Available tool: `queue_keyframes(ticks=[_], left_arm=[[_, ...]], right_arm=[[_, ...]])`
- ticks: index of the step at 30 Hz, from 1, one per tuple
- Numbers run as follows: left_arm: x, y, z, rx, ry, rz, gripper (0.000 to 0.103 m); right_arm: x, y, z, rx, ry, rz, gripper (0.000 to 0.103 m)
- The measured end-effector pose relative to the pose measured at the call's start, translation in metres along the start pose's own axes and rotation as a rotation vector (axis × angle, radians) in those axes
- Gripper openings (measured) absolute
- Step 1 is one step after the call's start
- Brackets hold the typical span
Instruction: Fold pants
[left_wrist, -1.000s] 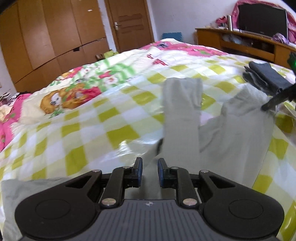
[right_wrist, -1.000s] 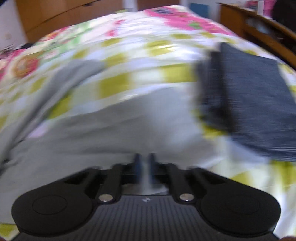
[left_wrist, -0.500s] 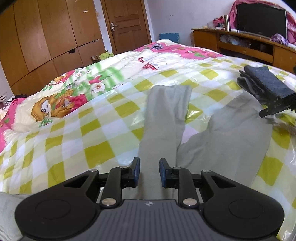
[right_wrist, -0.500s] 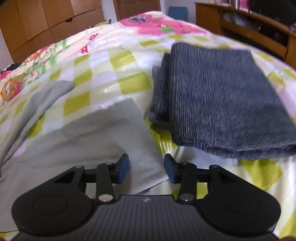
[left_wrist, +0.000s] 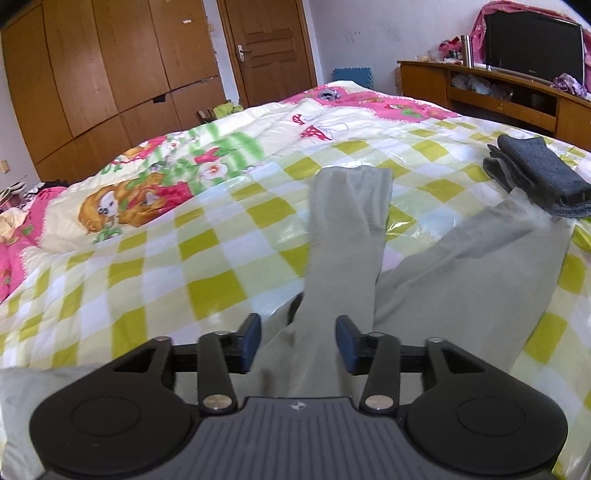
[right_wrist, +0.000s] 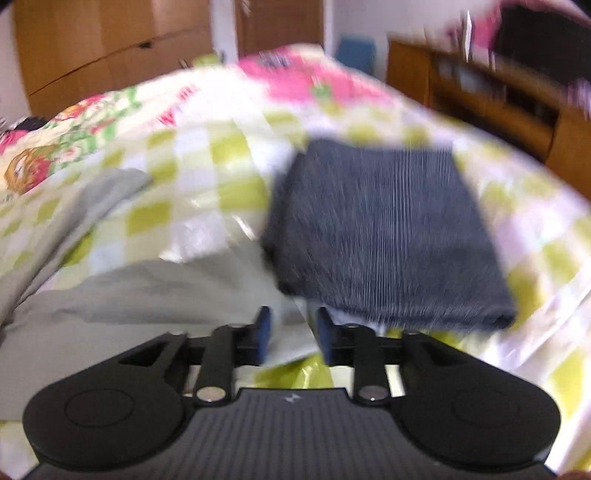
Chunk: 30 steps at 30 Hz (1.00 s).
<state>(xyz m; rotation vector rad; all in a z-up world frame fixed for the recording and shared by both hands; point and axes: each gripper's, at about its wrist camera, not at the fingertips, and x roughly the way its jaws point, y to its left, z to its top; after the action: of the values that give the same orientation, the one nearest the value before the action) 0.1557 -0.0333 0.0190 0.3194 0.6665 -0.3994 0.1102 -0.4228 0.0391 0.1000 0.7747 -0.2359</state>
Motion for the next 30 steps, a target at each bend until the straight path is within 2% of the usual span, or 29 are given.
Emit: queue_keyframes(ticks=[4,5,8,9,10,11,12,13,17,20,26,30], left_arm=[[-0.009,0.007,-0.019,0.001,0.016,0.012,0.063],[-0.012,0.007,-0.023,0.008,0.019,0.008,0.063],[-0.012,0.003,-0.032,0.057,0.024,0.04,0.063],[-0.01,0.002,-0.034,0.065,0.032,0.031,0.062],[-0.008,0.002,-0.036,0.07,0.04,0.014,0.056],[-0.007,0.0,-0.038,0.084,0.045,0.004,0.042],[-0.007,-0.002,-0.04,0.105,0.049,0.0,0.037],[-0.007,-0.005,-0.041,0.122,0.048,0.0,0.03],[-0.006,-0.009,-0.046,0.147,0.04,-0.027,0.021],[-0.003,-0.01,-0.047,0.133,0.037,-0.074,0.02],[0.0,-0.017,-0.051,0.112,0.021,-0.114,0.02],[0.0,-0.017,-0.051,0.093,0.013,-0.122,0.02]], right_arm=[[-0.007,0.064,0.031,-0.113,-0.039,0.165,0.042],[-0.001,0.084,0.042,-0.148,-0.026,0.22,0.042],[0.034,0.143,0.074,-0.205,0.065,0.358,0.045],[0.049,0.163,0.084,-0.22,0.119,0.401,0.045],[0.065,0.179,0.091,-0.221,0.173,0.42,0.045],[0.079,0.192,0.096,-0.199,0.208,0.431,0.046],[0.091,0.203,0.101,-0.186,0.237,0.449,0.046],[0.102,0.212,0.103,-0.175,0.262,0.459,0.046],[0.141,0.223,0.107,-0.048,0.348,0.476,0.046],[0.154,0.225,0.111,-0.024,0.347,0.433,0.047],[0.166,0.262,0.118,-0.089,0.38,0.408,0.05],[0.178,0.281,0.119,-0.161,0.398,0.31,0.051]])
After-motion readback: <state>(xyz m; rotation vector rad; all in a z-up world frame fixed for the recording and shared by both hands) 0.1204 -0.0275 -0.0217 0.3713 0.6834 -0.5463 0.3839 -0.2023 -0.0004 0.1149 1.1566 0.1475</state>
